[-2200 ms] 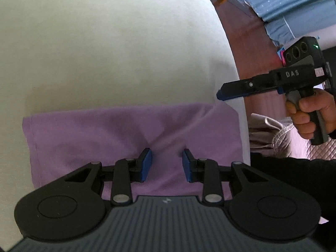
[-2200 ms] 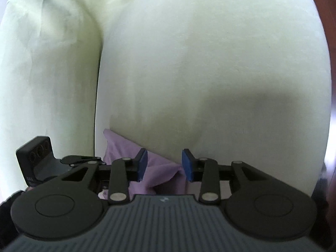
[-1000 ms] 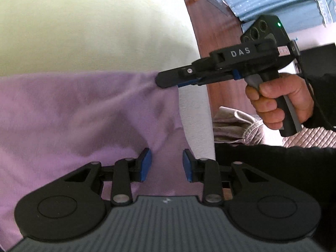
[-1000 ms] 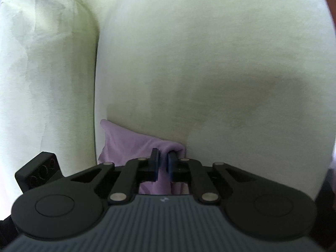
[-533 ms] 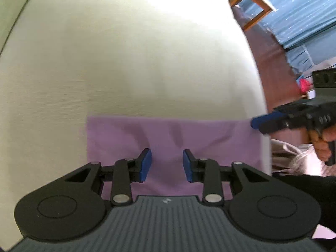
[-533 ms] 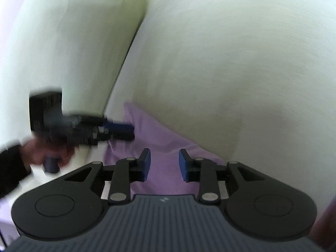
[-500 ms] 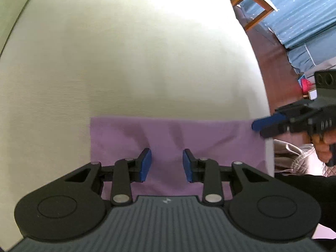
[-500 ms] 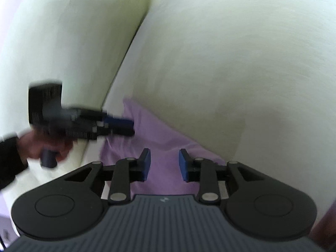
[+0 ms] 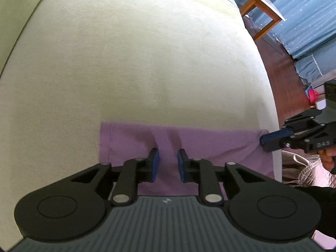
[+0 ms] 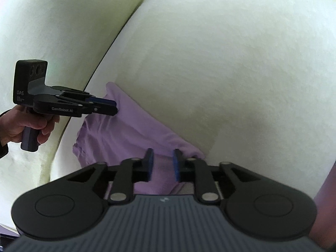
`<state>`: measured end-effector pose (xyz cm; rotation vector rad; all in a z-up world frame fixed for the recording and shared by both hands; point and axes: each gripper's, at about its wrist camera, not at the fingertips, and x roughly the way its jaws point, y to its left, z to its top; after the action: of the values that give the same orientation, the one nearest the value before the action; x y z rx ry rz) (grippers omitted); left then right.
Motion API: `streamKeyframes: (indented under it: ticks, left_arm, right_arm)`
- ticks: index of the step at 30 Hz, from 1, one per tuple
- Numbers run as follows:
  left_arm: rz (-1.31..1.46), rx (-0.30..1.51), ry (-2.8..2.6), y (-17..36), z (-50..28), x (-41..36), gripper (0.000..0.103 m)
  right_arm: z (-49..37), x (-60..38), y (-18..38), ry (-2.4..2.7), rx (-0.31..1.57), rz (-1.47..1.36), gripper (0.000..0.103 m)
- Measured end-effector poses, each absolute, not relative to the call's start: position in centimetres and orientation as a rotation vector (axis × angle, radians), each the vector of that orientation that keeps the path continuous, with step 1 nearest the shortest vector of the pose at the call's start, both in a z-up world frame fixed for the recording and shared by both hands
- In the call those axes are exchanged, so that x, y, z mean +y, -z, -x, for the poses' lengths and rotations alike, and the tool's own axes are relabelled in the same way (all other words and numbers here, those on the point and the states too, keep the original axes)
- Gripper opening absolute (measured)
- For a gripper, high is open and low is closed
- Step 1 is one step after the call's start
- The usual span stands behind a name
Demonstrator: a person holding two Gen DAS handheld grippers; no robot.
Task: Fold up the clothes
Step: 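Withdraw both open grippers up from the folded tank top, then move both grippers back over the folded tank top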
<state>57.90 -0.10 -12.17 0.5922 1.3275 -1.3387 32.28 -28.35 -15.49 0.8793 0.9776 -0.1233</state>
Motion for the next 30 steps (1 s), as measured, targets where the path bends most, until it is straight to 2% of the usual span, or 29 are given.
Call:
streamKeyframes:
  ticks: [6, 11, 19, 22, 25, 30]
  left_arm:
    - [-0.608, 1.311, 1.297, 11.2, -56.7, -0.1, 0.043]
    - [-0.594, 1.307, 1.247, 10.8, -55.9, 0.0, 0.054]
    - [-0.564, 1.292, 1.112, 9.6, -54.8, 0.5, 0.061]
    - [-0.543, 1.281, 1.048, 8.9, -54.2, 1.0, 0.071]
    - [-0.513, 1.255, 0.979, 8.3, -53.1, 1.8, 0.072]
    - [-0.471, 1.23, 0.914, 7.9, -51.1, 3.1, 0.086]
  right_arm:
    - [-32.9, -29.0, 14.5, 0.135, 1.022, -0.854, 0.025]
    - [-33.5, -29.2, 13.8, 0.105, 1.045, -0.802, 0.029]
    - [-34.7, -30.1, 12.7, -0.023, 1.083, -0.72, 0.031]
    - [-35.2, -30.4, 12.1, -0.069, 1.086, -0.679, 0.033]
    - [-35.5, -30.7, 11.6, -0.099, 1.084, -0.639, 0.035]
    - [-35.5, -30.6, 11.0, -0.111, 1.088, -0.583, 0.042]
